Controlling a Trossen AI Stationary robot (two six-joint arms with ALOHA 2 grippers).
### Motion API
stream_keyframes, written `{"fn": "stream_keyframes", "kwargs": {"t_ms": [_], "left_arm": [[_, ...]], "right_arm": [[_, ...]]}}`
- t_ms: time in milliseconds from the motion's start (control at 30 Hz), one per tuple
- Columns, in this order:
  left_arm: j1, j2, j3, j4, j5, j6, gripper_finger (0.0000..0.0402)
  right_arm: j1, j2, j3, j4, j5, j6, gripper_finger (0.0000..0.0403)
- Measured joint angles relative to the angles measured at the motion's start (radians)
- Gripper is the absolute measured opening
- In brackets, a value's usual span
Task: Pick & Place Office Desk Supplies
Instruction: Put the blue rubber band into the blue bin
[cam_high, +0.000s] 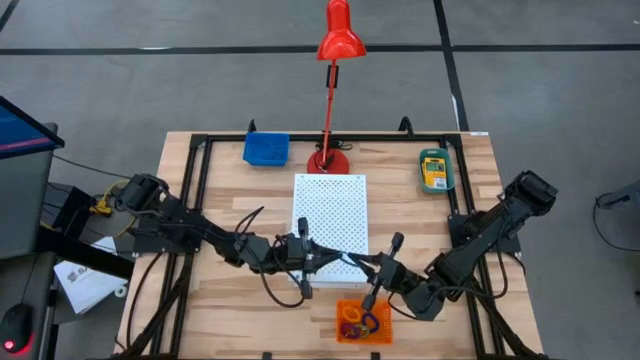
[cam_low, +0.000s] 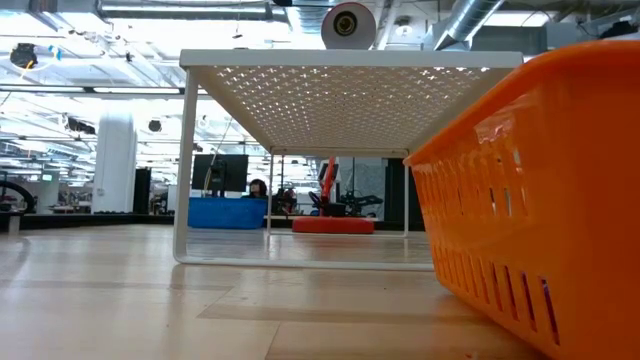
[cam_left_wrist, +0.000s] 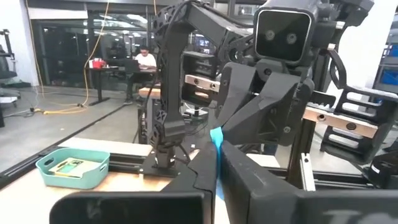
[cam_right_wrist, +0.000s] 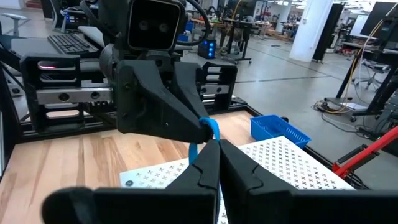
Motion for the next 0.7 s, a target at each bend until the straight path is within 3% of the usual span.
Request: {"fn": "stream_keyframes", "kwargs": {"t_ms": [133,467,600,700], "left_arm": [[-0.004,0.000,0.000,-0.003,-0.043,0.018,0.0002],[-0.028,-0.019,0.000,-0.063,-0.460,0.223,0.0001],[0.012,-0.133,-0.001,-0.309,-0.634,0.241,0.0001],[0.084,-0.276,-0.001,-0.586,-0.658,0.111,0.0001]], "right_arm": [[0.010,0.000,0.000,0.001,0.002,0.000,0.0011],[0.094,-0.005,0.000,0.008,0.202,-0.075,0.0077],[0.129,-0.019,0.000,-0.003,0.291,-0.082,0.0087],[0.162,-0.040,0.000,-0.022,0.338,-0.081,0.0089]]}}
